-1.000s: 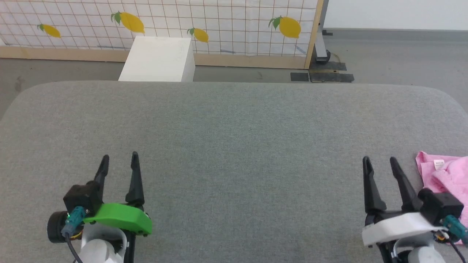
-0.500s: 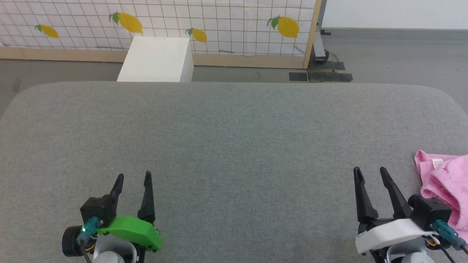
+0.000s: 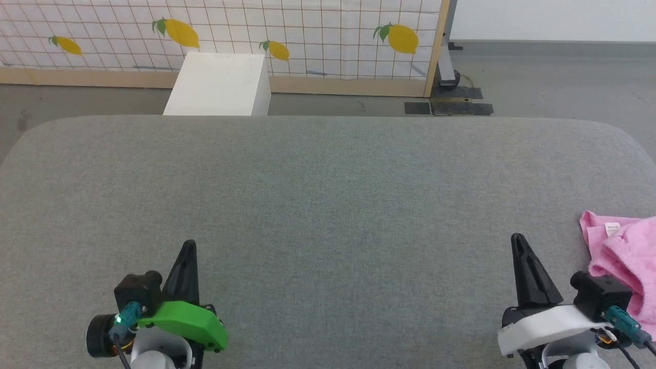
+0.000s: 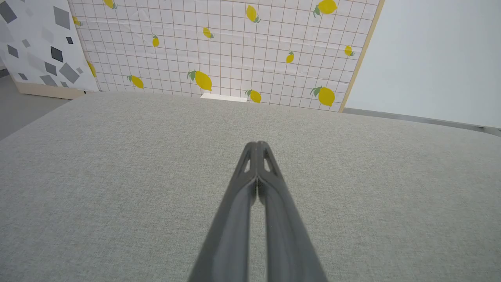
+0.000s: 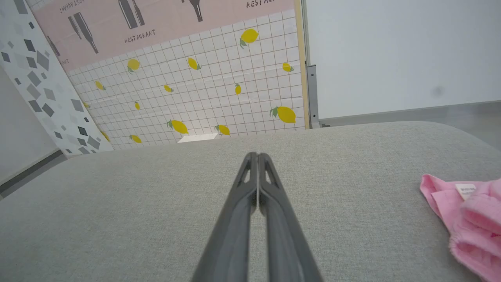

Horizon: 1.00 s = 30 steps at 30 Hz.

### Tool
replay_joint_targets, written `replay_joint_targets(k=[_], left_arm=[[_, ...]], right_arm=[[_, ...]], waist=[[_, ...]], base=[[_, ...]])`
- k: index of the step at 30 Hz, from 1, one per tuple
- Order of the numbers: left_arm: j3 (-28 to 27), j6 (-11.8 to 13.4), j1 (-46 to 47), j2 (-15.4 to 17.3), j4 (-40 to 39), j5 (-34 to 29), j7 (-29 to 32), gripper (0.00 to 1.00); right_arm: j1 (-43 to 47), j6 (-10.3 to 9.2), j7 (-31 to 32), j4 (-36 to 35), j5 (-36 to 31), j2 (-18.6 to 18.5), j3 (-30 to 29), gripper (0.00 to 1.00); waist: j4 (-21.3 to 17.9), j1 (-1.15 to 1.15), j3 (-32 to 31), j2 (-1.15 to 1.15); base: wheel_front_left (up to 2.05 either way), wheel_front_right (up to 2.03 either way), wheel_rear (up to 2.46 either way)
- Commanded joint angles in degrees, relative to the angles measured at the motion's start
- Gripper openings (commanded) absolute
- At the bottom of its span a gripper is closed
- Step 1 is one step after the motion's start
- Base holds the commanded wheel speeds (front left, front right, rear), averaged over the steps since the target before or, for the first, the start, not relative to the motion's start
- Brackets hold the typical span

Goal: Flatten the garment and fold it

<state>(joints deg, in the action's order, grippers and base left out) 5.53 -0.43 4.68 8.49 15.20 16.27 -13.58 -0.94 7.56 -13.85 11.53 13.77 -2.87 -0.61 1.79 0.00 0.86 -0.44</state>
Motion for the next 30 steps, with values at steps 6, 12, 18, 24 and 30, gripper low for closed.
replay_joint_targets(k=[6, 12, 18, 24, 30], left_arm=[[-0.5, 0.1, -0.6, -0.6, -1.1, -1.3, 1.1, 0.0], [-0.7, 0.1, -0.8, -0.9, -1.9, -2.1, 1.8, 0.0], [-1.0, 0.1, -1.0, -1.2, -2.7, -2.9, 2.4, 0.0], [-1.3, 0.1, -1.2, -1.4, -3.4, -3.7, 3.1, 0.0], [-1.6, 0.1, -1.4, -1.7, -4.2, -4.5, 3.8, 0.0]], right_arm=[[0.1, -0.01, 1.0, -1.0, -1.2, 0.0, 0.1, 0.0], [0.2, -0.01, 1.7, -1.5, -1.9, 0.0, 0.1, 0.0], [0.2, -0.02, 2.3, -2.1, -2.6, 0.0, 0.1, 0.0], [0.2, -0.02, 3.0, -2.7, -3.2, 0.0, 0.1, 0.0], [0.3, -0.02, 3.7, -3.2, -3.9, 0.0, 0.2, 0.0]], waist=[[-0.1, 0.0, 0.0, 0.05], [-0.2, 0.0, -0.1, 0.07], [-0.3, 0.0, -0.1, 0.09], [-0.4, 0.0, -0.2, 0.11], [-0.5, 0.0, -0.2, 0.13]], base=[[0.0, 0.0, 0.0], [0.0, 0.0, 0.0], [0.0, 0.0, 0.0], [0.0, 0.0, 0.0], [0.0, 0.0, 0.0]])
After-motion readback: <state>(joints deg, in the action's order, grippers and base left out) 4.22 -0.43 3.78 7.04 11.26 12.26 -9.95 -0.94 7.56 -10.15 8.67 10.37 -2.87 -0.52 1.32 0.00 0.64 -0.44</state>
